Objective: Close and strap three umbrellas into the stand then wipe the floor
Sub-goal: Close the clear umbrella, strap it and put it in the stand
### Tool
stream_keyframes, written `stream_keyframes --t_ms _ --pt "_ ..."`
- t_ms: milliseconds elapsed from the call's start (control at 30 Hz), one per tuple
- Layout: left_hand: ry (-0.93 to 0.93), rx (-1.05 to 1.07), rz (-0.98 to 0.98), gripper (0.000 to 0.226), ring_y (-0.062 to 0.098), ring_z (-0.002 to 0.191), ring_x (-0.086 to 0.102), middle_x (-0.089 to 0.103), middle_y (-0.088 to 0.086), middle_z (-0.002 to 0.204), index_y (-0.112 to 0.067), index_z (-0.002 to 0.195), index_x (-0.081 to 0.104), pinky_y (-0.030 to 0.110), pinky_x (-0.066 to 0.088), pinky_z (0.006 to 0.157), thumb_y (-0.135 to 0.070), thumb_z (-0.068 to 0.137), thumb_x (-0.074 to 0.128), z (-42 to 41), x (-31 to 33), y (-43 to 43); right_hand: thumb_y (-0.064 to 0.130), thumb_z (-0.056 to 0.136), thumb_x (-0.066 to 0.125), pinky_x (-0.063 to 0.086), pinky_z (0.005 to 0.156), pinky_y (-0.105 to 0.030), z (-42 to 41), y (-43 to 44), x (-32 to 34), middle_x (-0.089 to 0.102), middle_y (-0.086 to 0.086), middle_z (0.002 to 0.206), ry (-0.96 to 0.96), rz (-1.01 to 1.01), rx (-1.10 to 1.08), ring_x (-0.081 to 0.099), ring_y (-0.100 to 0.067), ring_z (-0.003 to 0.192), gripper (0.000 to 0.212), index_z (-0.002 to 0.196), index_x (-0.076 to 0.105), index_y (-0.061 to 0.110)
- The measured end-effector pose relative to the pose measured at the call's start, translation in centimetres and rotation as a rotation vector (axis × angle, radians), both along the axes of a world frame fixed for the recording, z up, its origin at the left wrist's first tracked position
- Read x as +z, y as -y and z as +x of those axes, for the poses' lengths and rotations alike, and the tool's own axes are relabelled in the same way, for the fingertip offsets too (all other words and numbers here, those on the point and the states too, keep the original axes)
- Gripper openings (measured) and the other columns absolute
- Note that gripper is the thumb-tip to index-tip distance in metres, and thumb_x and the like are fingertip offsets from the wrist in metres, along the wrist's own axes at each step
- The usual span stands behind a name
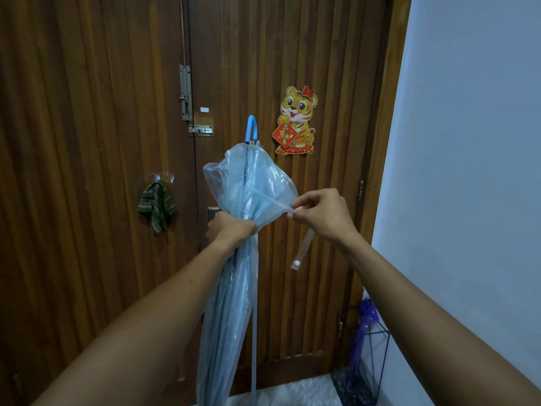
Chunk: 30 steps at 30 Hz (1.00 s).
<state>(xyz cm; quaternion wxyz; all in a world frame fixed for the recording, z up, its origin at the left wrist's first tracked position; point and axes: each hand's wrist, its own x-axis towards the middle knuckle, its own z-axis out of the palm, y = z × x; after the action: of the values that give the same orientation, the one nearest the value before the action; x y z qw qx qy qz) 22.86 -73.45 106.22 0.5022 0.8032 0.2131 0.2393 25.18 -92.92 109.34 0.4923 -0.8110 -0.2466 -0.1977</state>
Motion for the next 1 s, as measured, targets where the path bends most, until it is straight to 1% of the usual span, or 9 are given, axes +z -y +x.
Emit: stream_keyframes --t_ms 100,233,333,467,633,700,867,933,1000 --pt "-0.008 -0.003 -0.002 0.046 0.023 0.093 0.066 0.065 0.004 0.105 -0.016 0.105 0.057 0.03 0.053 0.07 -0.026 0.068 0.082 -0.2 0.0 -0.2 0.008 0.084 0.079 0.064 0.068 -0.029 -0.3 -0.2 0.0 0.075 -0.001 0.075 0.057 -0.039 -0.031 0.074 -0.011 0.069 0.007 0.081 0.075 0.013" --pt "-0.025 -0.018 -0.005 0.045 0.023 0.09 0.065 0.065 0.004 0.104 -0.015 0.105 0.057 0.031 0.053 0.069 -0.025 0.067 0.081 -0.2 0.0 -0.6 0.006 0.087 0.069 0.064 0.071 -0.038 -0.5 -0.8 -0.3 0.072 0.001 0.077 0.073 -0.079 -0.05 0.072 -0.015 0.074 0.011 0.081 0.07 0.016" --pt "-0.023 -0.019 -0.009 0.047 0.024 0.092 0.066 0.066 0.004 0.105 -0.015 0.106 0.058 0.034 0.057 0.077 -0.026 0.065 0.081 -0.1 -0.1 -1.2 0.015 0.089 0.075 0.06 0.075 -0.028 -0.8 -1.1 -0.5 0.07 0.004 0.084 0.066 -0.068 -0.04 0.068 -0.01 0.081 0.006 0.085 0.07 0.016" --pt "-0.012 -0.014 -0.031 0.054 0.024 0.092 0.066 0.066 0.004 0.106 -0.014 0.111 0.061 0.035 0.058 0.08 -0.027 0.062 0.081 0.0 -0.2 -1.8 0.02 0.086 0.079 0.05 0.064 -0.014 -0.8 -1.4 -0.8 0.071 0.005 0.082 0.047 0.011 -0.065 0.067 -0.005 0.077 0.009 0.085 0.073 0.014" --pt "0.021 -0.066 -0.141 0.048 0.024 0.089 0.066 0.066 0.005 0.102 -0.012 0.106 0.061 0.032 0.056 0.076 -0.022 0.062 0.077 0.2 -0.2 -2.5 0.018 0.085 0.08 0.056 0.084 -0.026 -0.3 -1.3 -1.2 0.077 0.0 0.089 -0.166 0.221 0.062 0.071 -0.01 0.091 0.008 0.089 0.079 0.012" --pt "0.045 -0.119 -0.187 0.04 0.022 0.085 0.067 0.068 0.006 0.097 -0.01 0.102 0.064 0.029 0.053 0.069 -0.016 0.064 0.075 0.3 -0.2 -2.8 0.017 0.082 0.081 0.053 0.086 -0.026 0.0 -1.4 -1.5 0.078 0.0 0.089 -0.234 0.281 0.103 0.072 -0.01 0.094 0.008 0.088 0.08 0.011" --pt "0.105 -0.315 -0.295 0.026 0.024 0.073 0.07 0.072 0.01 0.084 -0.003 0.093 0.069 0.029 0.056 0.063 -0.004 0.067 0.067 -0.2 -0.3 -2.8 0.018 0.079 0.084 0.043 0.073 -0.016 0.3 -1.4 -1.7 0.078 0.002 0.09 -0.31 0.344 0.105 0.069 -0.002 0.091 0.014 0.089 0.08 0.008" --pt "0.078 -0.429 -0.341 0.027 0.026 0.067 0.068 0.071 0.012 0.076 0.0 0.089 0.069 0.035 0.059 0.066 -0.003 0.063 0.065 -0.8 -0.2 -2.8 0.021 0.078 0.085 0.043 0.072 -0.016 0.3 -1.5 -1.8 0.078 0.002 0.088 -0.324 0.379 0.098 0.069 -0.001 0.089 0.019 0.088 0.08 0.006" --pt "0.035 -0.557 -0.398 0.03 0.026 0.057 0.065 0.067 0.013 0.066 0.001 0.084 0.067 0.034 0.058 0.059 -0.006 0.055 0.061 -1.5 0.1 -2.7 0.024 0.075 0.087 0.044 0.072 -0.018 0.5 -1.6 -1.9 0.078 0.004 0.082 -0.348 0.413 0.083 0.069 0.002 0.081 0.029 0.09 0.078 0.0"
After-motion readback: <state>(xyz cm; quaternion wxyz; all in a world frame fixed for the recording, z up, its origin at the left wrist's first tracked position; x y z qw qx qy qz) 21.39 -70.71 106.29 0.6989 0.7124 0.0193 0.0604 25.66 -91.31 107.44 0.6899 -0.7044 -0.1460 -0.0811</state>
